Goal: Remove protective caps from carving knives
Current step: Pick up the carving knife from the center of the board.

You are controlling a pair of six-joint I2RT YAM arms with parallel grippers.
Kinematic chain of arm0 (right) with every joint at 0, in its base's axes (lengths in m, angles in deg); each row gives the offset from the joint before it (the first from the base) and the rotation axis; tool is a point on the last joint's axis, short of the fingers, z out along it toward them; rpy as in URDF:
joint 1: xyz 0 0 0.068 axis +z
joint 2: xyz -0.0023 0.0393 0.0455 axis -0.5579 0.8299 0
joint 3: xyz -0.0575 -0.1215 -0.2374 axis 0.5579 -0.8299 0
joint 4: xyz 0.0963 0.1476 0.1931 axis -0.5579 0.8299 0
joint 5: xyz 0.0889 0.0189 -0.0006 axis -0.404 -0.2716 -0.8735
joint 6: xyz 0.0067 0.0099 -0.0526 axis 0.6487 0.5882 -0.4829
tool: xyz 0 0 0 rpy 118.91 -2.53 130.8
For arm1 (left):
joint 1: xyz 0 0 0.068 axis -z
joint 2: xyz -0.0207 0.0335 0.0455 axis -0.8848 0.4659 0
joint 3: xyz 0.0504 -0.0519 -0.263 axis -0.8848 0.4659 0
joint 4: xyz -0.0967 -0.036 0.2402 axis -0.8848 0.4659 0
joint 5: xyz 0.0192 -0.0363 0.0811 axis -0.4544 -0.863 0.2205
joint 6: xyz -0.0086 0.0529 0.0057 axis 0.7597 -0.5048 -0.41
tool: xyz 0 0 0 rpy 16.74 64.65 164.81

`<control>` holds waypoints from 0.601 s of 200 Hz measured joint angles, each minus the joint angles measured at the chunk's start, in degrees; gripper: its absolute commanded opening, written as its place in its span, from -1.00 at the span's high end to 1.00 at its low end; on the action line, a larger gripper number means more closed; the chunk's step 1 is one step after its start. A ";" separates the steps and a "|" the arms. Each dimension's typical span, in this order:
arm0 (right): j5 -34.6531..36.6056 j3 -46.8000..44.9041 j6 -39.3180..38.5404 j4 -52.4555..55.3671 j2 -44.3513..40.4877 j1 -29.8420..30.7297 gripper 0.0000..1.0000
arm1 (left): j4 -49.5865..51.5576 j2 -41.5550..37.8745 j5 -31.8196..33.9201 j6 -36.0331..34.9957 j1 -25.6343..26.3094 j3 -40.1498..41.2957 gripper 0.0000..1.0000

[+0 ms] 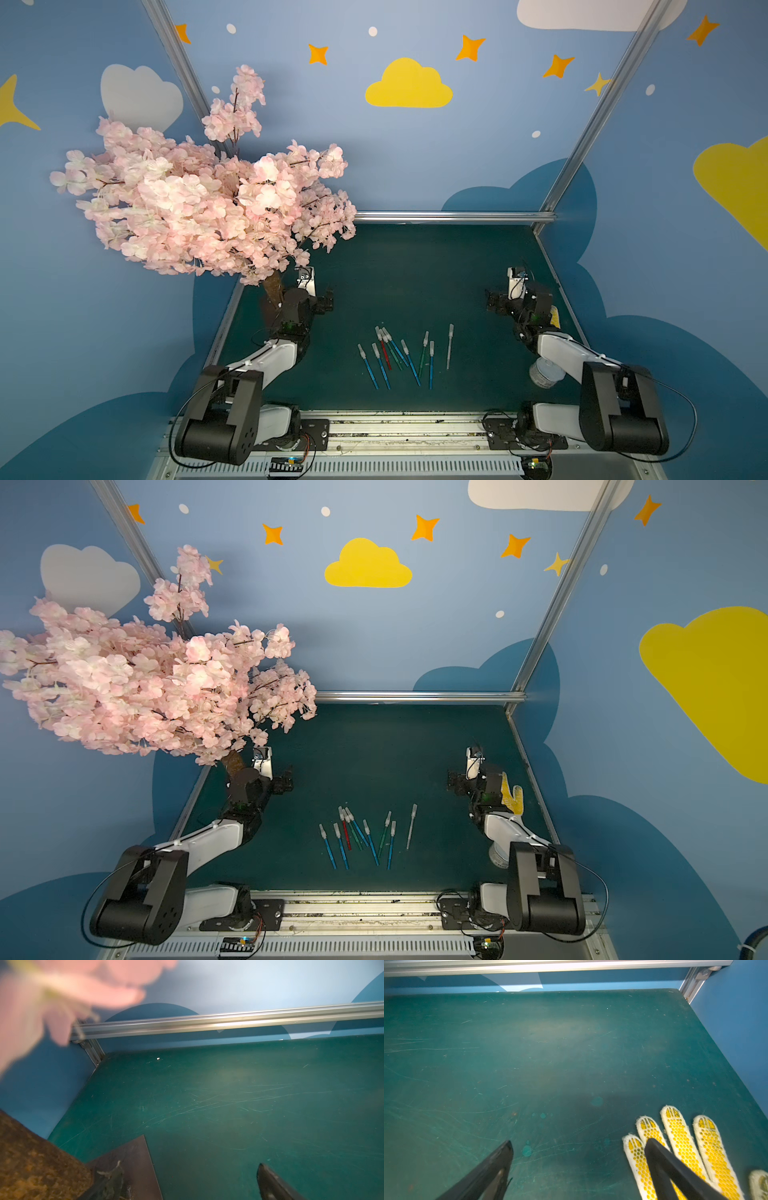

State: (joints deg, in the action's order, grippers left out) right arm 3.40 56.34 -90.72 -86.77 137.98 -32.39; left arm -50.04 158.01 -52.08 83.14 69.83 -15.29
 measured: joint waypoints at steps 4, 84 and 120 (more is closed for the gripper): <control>0.31 0.37 -0.02 0.79 -0.42 0.35 -0.97 | 1.11 -0.55 0.11 0.26 0.35 -0.48 -0.99; 7.41 4.92 4.39 18.05 -13.92 8.76 -0.97 | 24.68 -9.20 0.46 11.13 9.05 -11.78 -1.00; 9.40 6.51 9.11 26.62 -18.97 12.68 -0.97 | 33.40 -12.55 0.28 14.45 16.06 -13.05 -0.99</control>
State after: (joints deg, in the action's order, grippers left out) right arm 12.79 62.85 -81.60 -60.15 119.01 -19.71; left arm -16.64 145.47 -51.80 97.58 85.89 -28.34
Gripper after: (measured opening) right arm 0.986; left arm 0.997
